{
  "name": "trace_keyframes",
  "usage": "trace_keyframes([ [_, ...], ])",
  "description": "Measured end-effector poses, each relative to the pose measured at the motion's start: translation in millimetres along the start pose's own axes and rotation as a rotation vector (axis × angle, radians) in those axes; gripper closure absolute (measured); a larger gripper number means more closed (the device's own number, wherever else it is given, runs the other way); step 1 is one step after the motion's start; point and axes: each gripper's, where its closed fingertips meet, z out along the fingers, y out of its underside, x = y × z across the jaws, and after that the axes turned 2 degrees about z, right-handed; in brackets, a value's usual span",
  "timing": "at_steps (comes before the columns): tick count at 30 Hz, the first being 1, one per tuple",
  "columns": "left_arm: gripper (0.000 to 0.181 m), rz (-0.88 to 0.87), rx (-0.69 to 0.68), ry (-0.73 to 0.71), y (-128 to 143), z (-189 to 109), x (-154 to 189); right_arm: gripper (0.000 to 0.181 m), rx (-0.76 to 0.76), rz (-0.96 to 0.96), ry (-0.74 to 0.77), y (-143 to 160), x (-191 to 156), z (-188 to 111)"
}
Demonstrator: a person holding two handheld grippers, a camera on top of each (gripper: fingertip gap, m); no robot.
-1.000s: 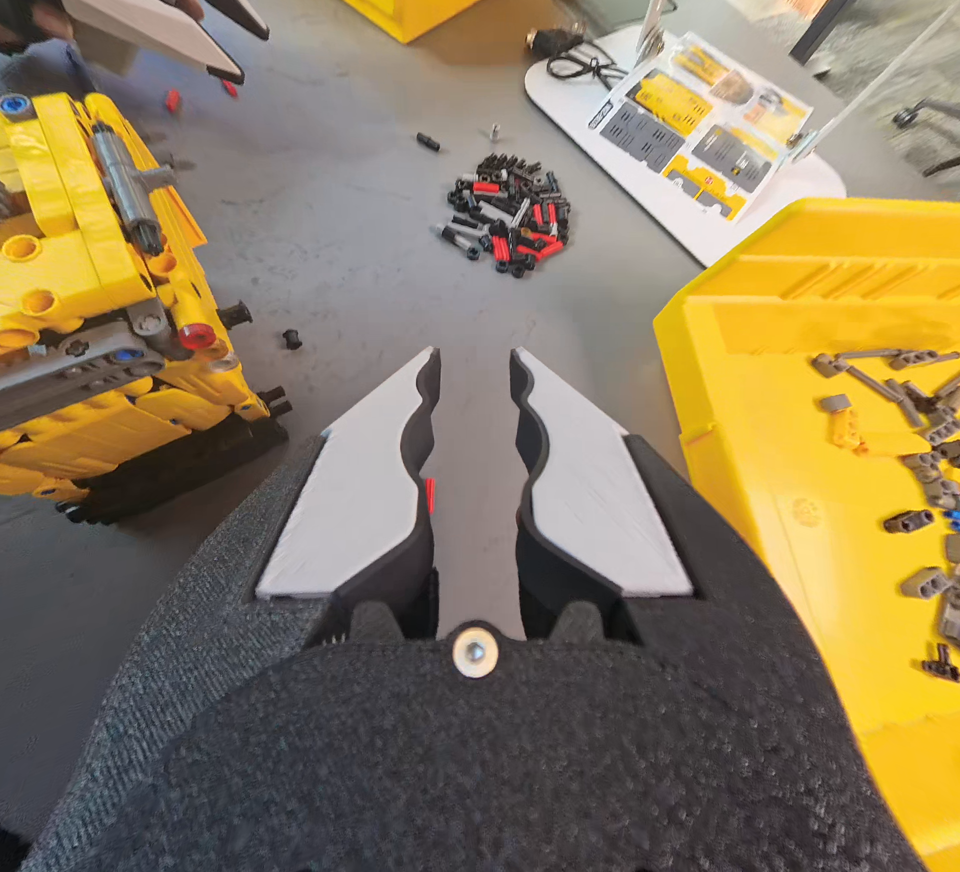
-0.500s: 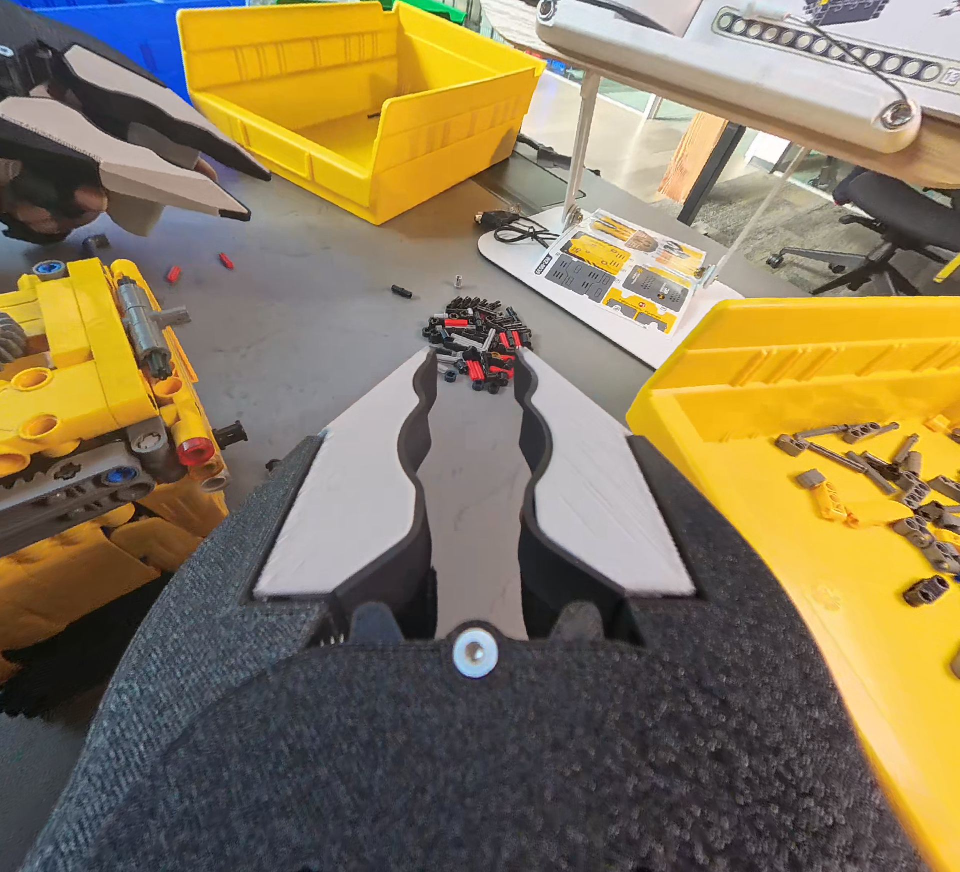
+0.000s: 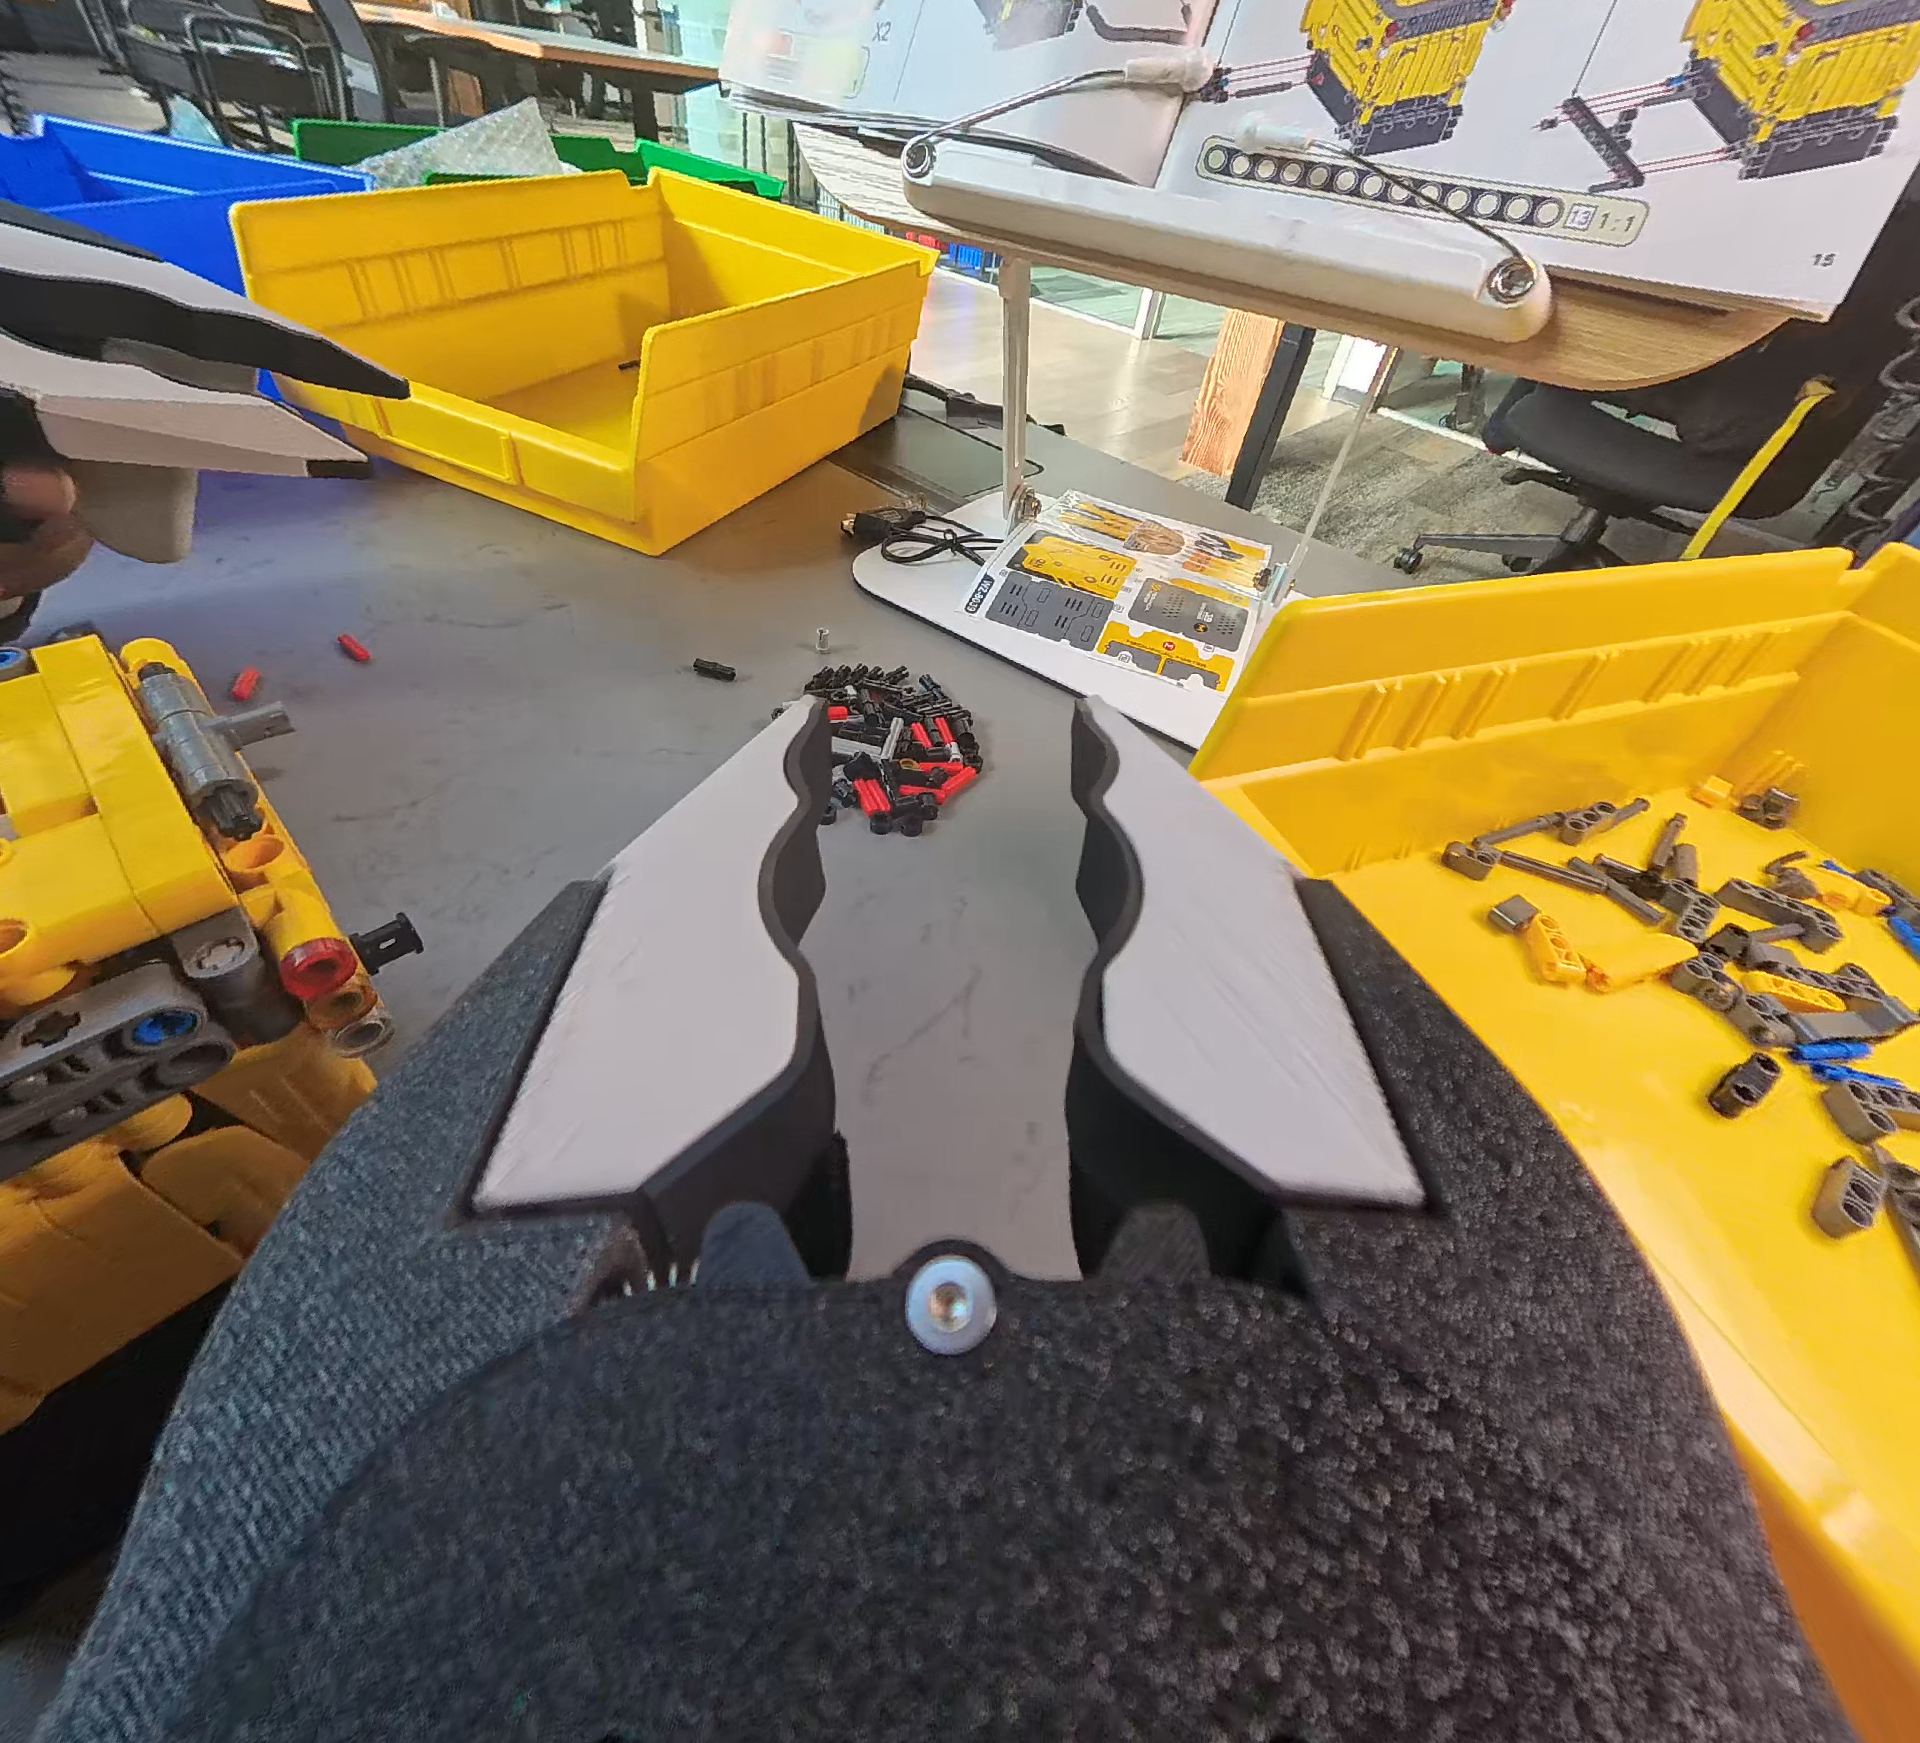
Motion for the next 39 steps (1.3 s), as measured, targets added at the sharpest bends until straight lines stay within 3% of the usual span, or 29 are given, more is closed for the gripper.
trace_keyframes([
  [11, 0.135, 0.03, 0.03, -0.026, -5, -1, -3, 0.141, 0.014, -0.026, -0.01, 2, -7, 0],
  [18, 0.135, 0.027, 0.039, -0.027, -6, -2, -3, 0.142, 0.111, -0.048, 0.074, -33, 3, -16],
  [21, 0.136, 0.026, 0.032, -0.026, -4, -1, -2, 0.143, 0.17, -0.09, 0.171, -70, 20, -37],
  [25, 0.136, 0.028, 0.029, -0.023, -3, 0, -1, 0.146, 0.226, -0.132, 0.343, -121, 61, -87],
  [29, 0.134, 0.039, 0.027, -0.027, -3, 1, 2, 0.146, 0.203, -0.163, 0.451, -137, 103, -135],
  [35, 0.132, 0.045, 0.04, -0.037, -6, 1, 4, 0.15, 0.03, -0.249, 0.555, -115, 169, -172],
  [37, 0.132, 0.048, 0.038, -0.039, -6, 1, 4, 0.154, -0.112, -0.282, 0.566, -93, 196, -180],
  [39, 0.132, 0.049, 0.038, -0.04, -6, 1, 4, 0.155, -0.327, -0.255, 0.497, -53, 219, -184],
])
